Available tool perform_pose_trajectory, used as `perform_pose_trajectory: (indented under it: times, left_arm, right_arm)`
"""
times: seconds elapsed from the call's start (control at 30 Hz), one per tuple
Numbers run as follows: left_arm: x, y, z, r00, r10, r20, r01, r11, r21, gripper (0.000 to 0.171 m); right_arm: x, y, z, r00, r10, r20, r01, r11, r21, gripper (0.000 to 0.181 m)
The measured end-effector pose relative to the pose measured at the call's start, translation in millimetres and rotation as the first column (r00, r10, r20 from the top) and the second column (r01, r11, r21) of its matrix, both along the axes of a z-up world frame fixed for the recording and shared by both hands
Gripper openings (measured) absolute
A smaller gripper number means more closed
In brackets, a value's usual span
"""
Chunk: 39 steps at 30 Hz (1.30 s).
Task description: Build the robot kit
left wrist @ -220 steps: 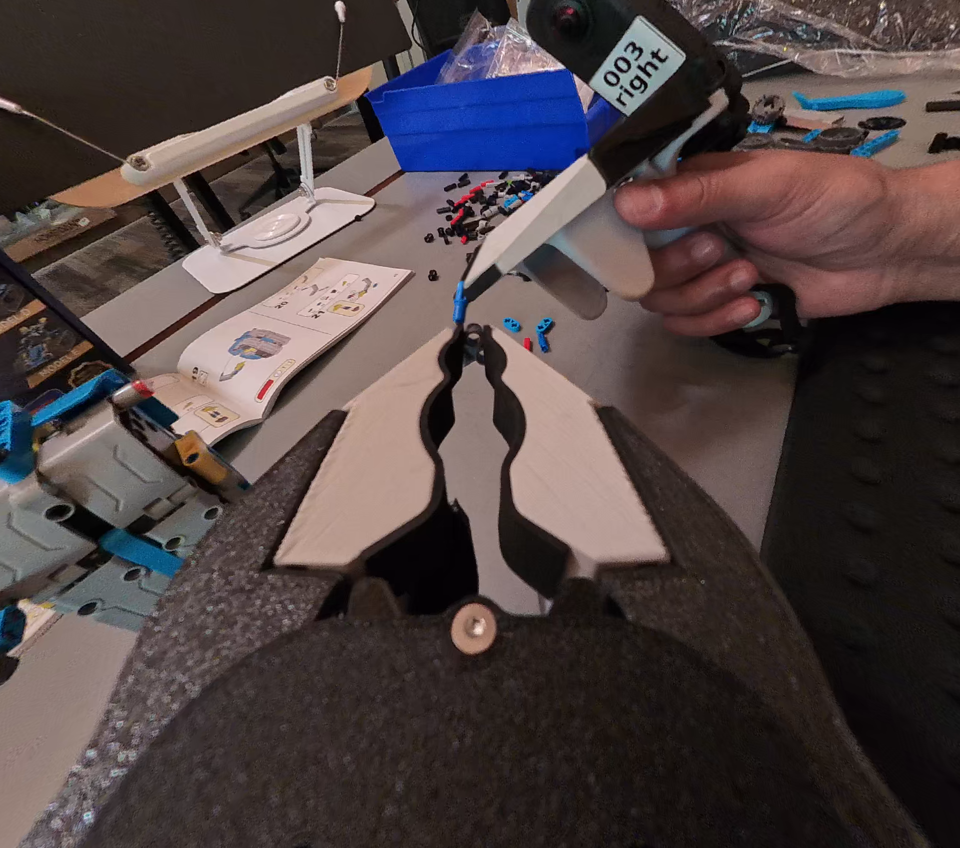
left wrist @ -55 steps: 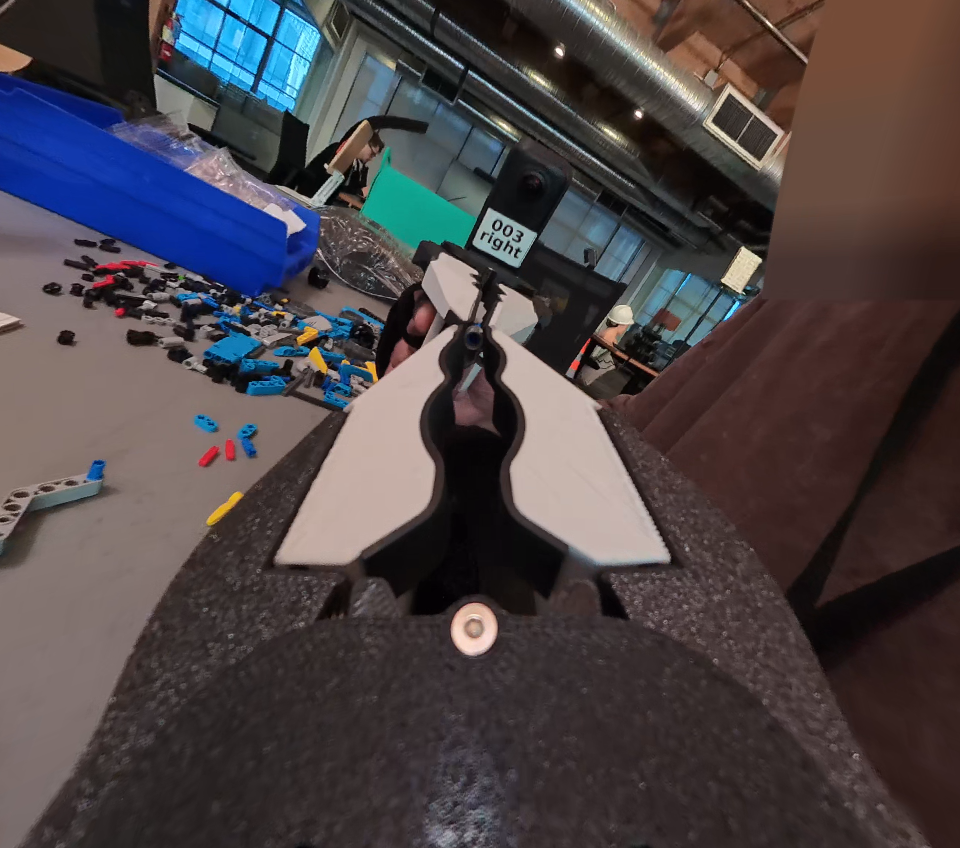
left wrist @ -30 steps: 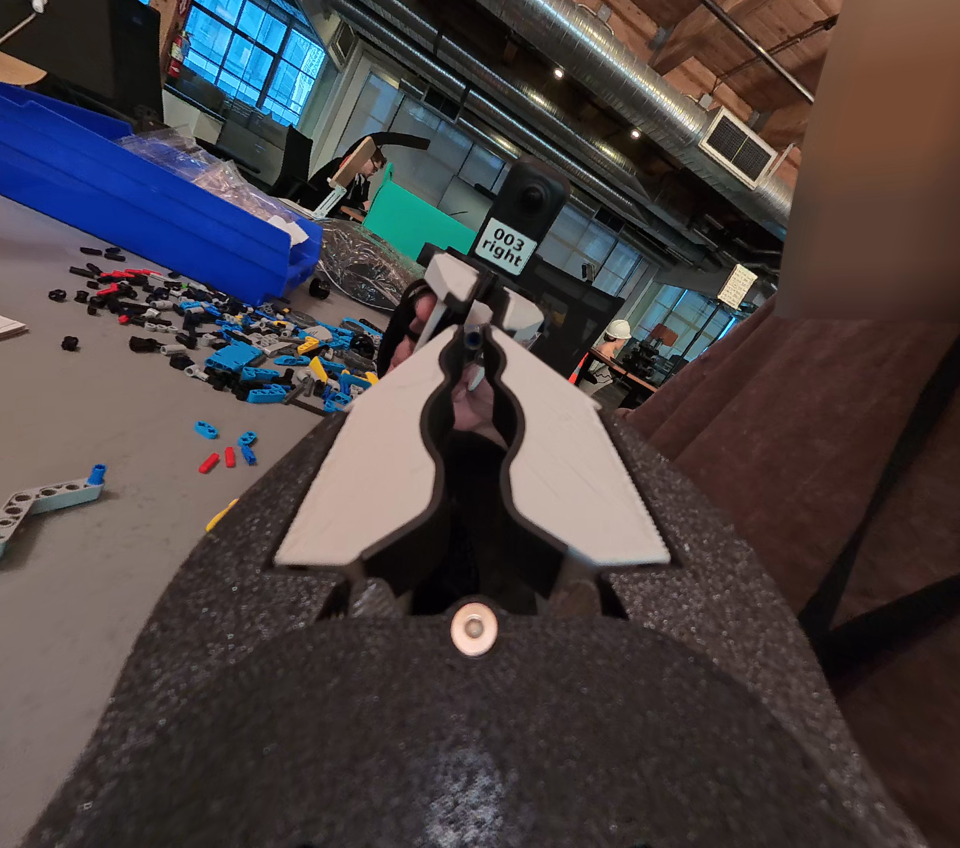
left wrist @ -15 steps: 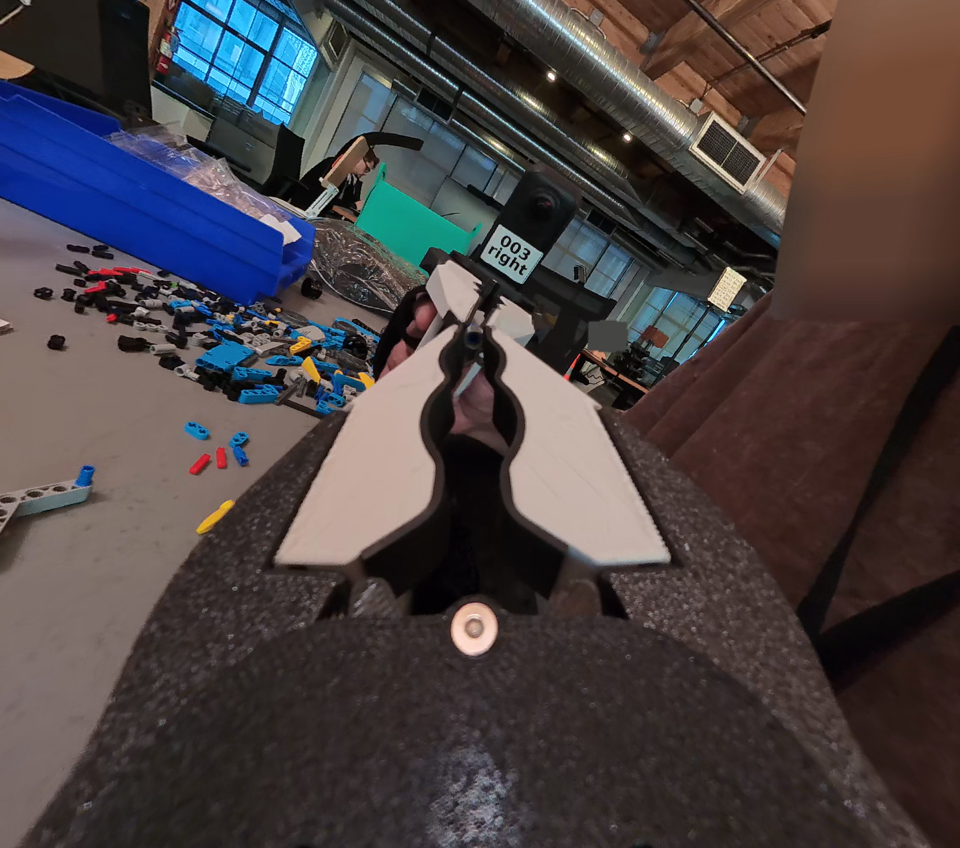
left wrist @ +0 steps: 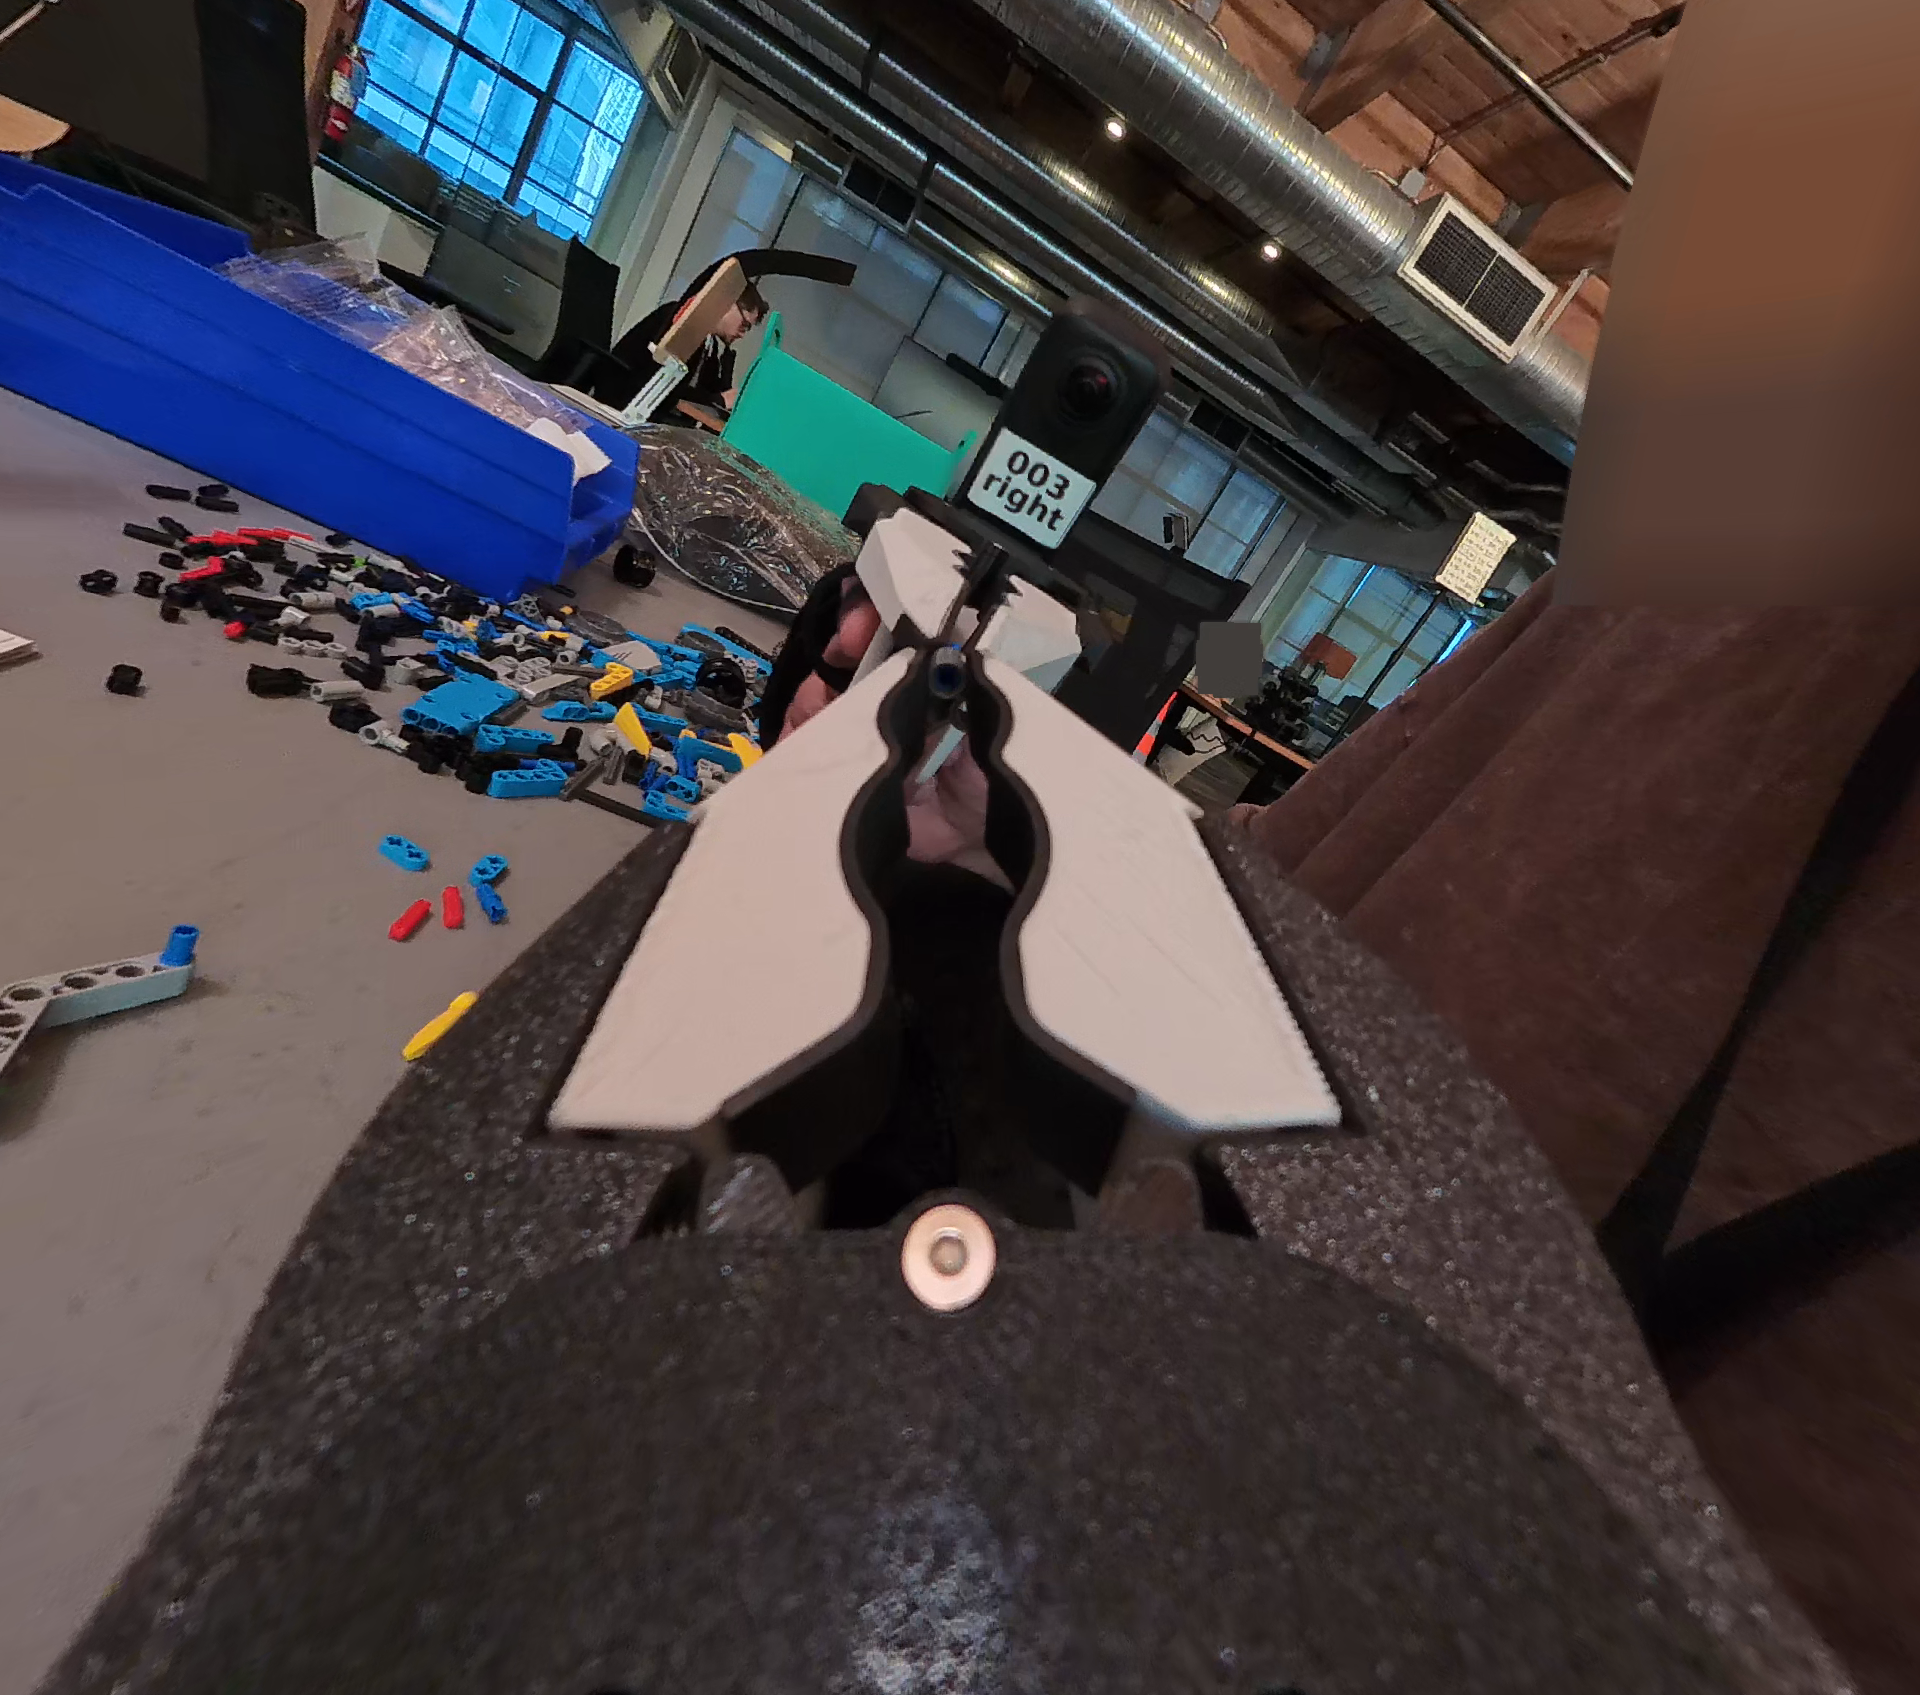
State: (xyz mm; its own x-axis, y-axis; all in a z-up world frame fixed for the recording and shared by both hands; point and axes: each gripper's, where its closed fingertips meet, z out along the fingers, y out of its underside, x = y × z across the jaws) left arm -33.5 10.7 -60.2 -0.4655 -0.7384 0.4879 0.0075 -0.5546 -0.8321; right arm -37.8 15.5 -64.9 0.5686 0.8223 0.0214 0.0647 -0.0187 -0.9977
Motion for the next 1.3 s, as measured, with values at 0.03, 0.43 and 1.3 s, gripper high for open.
perform_pose_trajectory:
  times: [0.03,0.43,1.3]
  left_arm:
    - [1,0,-1,1.0,0.005,-0.006,-0.005,1.0,0.012,0.006]
    - [3,17,-2,1.0,0.003,-0.027,-0.007,0.989,-0.147,0.022]
    - [7,-1,-19,0.975,-0.195,-0.104,0.161,0.95,-0.266,0.006]
  right_arm:
    - [0,0,-1,1.0,0.005,0.004,-0.005,1.0,-0.008,0.003]
    - [9,7,1,0.999,-0.027,-0.036,0.028,1.0,0.012,0.003]
    - [7,1,-10,0.978,-0.092,0.186,0.048,0.973,0.226,0.004]
